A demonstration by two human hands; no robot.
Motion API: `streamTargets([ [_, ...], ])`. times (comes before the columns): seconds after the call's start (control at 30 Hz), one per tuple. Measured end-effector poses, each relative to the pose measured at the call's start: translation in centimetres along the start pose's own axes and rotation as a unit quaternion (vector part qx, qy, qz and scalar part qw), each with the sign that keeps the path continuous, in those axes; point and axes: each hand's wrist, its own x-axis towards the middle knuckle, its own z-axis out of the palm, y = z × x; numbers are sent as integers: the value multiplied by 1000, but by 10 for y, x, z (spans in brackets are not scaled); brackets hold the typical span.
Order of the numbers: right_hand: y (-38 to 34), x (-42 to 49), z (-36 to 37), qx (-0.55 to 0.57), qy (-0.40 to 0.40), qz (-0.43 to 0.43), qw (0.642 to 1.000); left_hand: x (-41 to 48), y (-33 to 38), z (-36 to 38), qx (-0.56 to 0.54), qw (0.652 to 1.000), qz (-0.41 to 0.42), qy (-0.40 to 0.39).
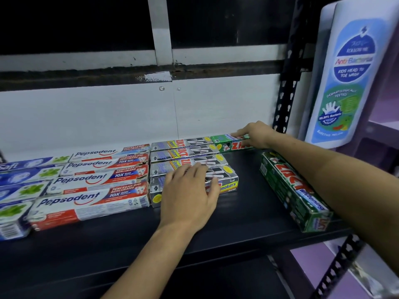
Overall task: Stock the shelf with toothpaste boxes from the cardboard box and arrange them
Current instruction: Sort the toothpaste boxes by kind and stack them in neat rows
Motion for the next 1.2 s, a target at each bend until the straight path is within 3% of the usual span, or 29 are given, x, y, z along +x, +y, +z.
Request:
streamTargets([
  [1.2, 14, 10, 11, 25, 11, -12, 1000, 1, 1, -1, 0, 1000, -1, 0],
])
